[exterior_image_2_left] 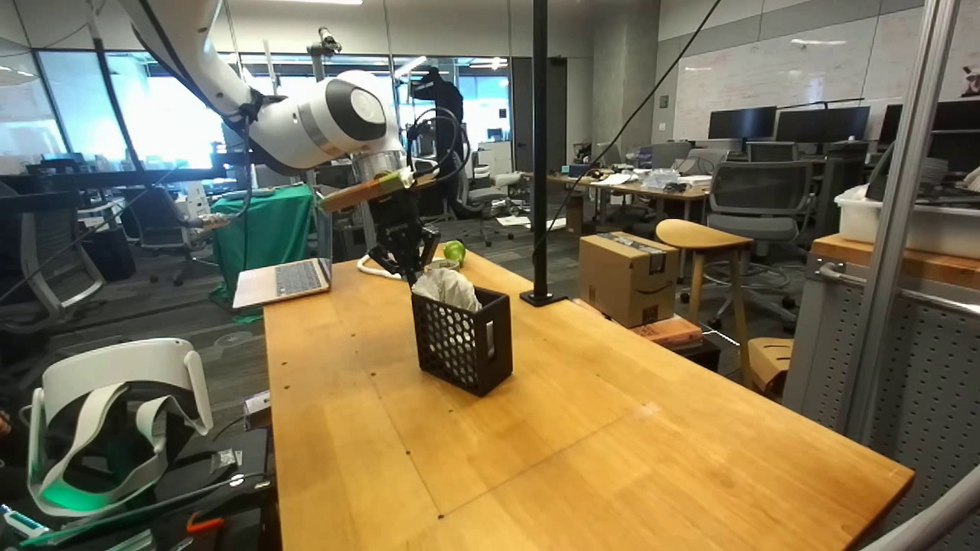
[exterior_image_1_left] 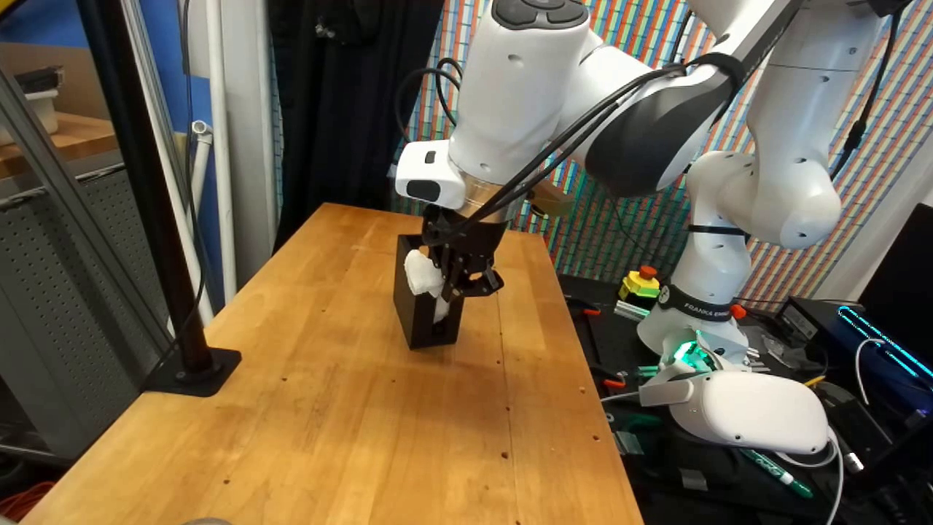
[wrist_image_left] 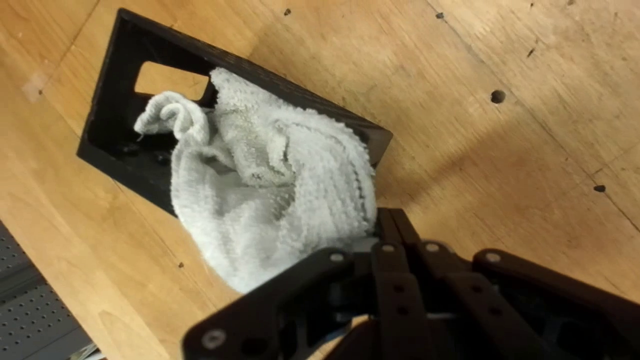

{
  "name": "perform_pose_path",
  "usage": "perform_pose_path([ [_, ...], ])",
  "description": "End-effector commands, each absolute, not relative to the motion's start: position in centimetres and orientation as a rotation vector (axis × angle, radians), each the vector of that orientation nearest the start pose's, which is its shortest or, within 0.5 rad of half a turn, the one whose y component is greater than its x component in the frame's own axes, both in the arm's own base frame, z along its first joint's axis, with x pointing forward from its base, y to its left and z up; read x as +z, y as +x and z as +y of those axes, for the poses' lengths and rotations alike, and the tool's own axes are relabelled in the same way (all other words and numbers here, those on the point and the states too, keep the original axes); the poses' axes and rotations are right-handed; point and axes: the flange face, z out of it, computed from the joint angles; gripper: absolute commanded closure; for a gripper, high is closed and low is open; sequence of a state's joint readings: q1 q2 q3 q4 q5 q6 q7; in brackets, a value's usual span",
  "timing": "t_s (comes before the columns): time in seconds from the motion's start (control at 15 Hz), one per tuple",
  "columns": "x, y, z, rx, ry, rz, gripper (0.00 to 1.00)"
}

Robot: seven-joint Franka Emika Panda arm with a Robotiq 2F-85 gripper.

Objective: Put the towel inside the black cutlery holder

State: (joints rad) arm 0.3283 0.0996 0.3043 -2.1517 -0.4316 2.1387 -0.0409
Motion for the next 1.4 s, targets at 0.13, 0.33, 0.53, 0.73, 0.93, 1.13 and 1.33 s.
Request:
perform_pose_path([
  [0.13, 36.8, 44.6, 29.3, -0.076, -3.227, -1.526, 0.95],
  [0.33, 37.6, 44.5, 28.7, -0.114, -3.267, -1.487, 0.95],
  [0.53, 38.3, 44.4, 27.9, -0.121, -3.304, -1.439, 0.95],
  [0.73, 38.7, 44.4, 26.8, -0.112, -3.336, -1.386, 0.95],
  [0.93, 38.5, 44.7, 25.8, -0.095, -3.347, -1.351, 0.95],
  [1.13, 37.7, 45.4, 25.0, -0.072, -3.345, -1.334, 0.95],
  [1.33, 37.2, 46.1, 24.2, -0.043, -3.357, -1.320, 0.95],
])
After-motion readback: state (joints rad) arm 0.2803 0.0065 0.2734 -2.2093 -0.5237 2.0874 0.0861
